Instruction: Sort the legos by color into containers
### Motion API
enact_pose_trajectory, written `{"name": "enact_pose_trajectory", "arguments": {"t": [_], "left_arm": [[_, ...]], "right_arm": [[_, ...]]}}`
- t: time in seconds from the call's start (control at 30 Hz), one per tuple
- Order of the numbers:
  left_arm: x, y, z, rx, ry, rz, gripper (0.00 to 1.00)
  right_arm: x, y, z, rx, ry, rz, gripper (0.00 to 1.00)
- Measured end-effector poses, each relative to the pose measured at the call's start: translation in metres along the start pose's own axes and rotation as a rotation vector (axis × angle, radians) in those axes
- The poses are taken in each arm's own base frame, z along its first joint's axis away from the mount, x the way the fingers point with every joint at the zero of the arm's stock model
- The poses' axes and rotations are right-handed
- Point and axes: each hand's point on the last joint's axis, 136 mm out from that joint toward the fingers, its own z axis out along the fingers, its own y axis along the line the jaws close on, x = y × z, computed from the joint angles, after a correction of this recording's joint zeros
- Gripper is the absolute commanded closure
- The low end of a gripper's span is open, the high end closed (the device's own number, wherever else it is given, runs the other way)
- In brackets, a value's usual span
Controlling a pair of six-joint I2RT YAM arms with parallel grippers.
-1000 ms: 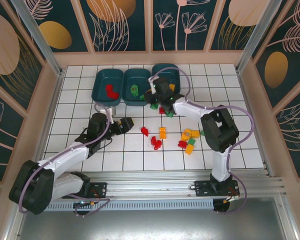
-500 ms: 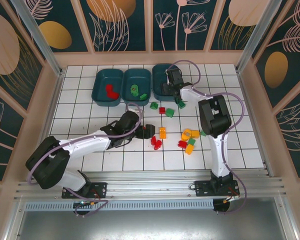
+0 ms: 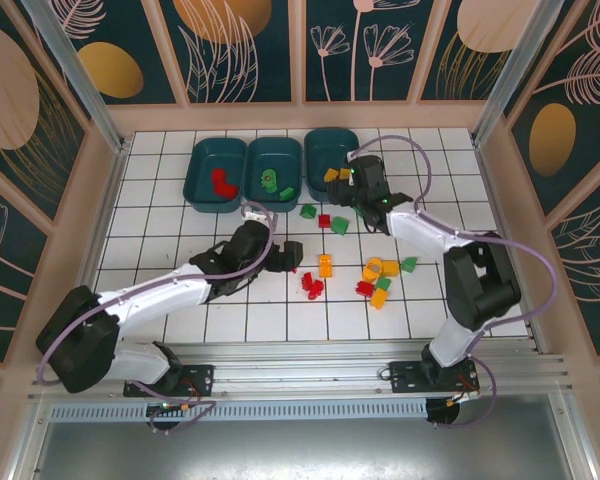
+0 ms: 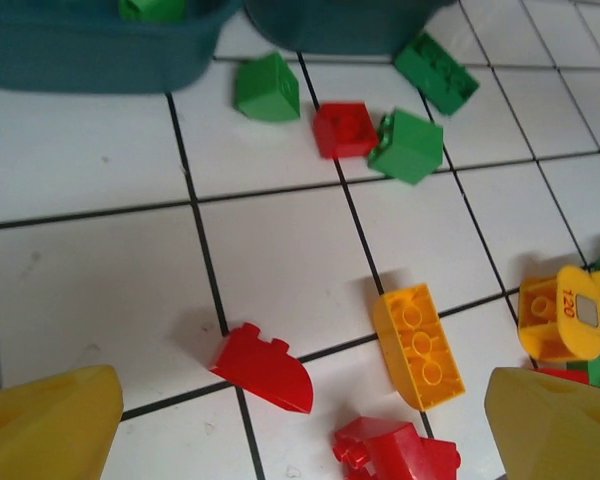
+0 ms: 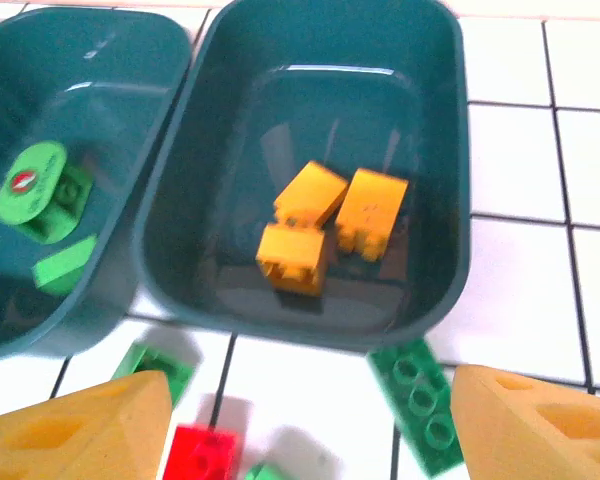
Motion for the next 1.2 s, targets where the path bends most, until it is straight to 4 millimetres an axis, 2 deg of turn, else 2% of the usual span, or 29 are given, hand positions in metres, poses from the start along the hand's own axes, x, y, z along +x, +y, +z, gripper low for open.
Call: {"name": "enact_pose_trajectory", "arguments": {"t": [0.13, 0.23, 0.43, 0.67, 1.07, 1.2], "left_arm": [[-0.010, 0.009, -0.019, -0.024, -0.077, -0.015, 0.03], [-0.013, 0.014, -0.027, -0.034, -0.108, -0.027, 0.03], [-0.003, 0.023, -0.026, -0.054, -0.100, -0.044, 0.03], [0.001, 0.024, -0.025, -0.051, -0.090, -0.056, 0.03], [0.001, 0.024, -0.025, -0.048, -0.089, -0.055, 0.02], [0.001, 0.024, -0.025, -0.048, -0.089, -0.055, 0.02]], "right_arm": [[0.049, 0.009, 0.003, -0.050, 0.101, -0.025, 0.28], [0.075, 0.010, 0.010, -0.064, 0.173, -0.037, 0.30], [0.095, 0.014, 0.018, -0.094, 0.228, -0.071, 0.29], [0.131, 0.012, 0.042, -0.089, 0.343, -0.124, 0.31], [0.119, 0.011, 0.060, -0.072, 0.323, -0.181, 0.42], [0.116, 0.011, 0.062, -0.073, 0.315, -0.191, 0.57]]}}
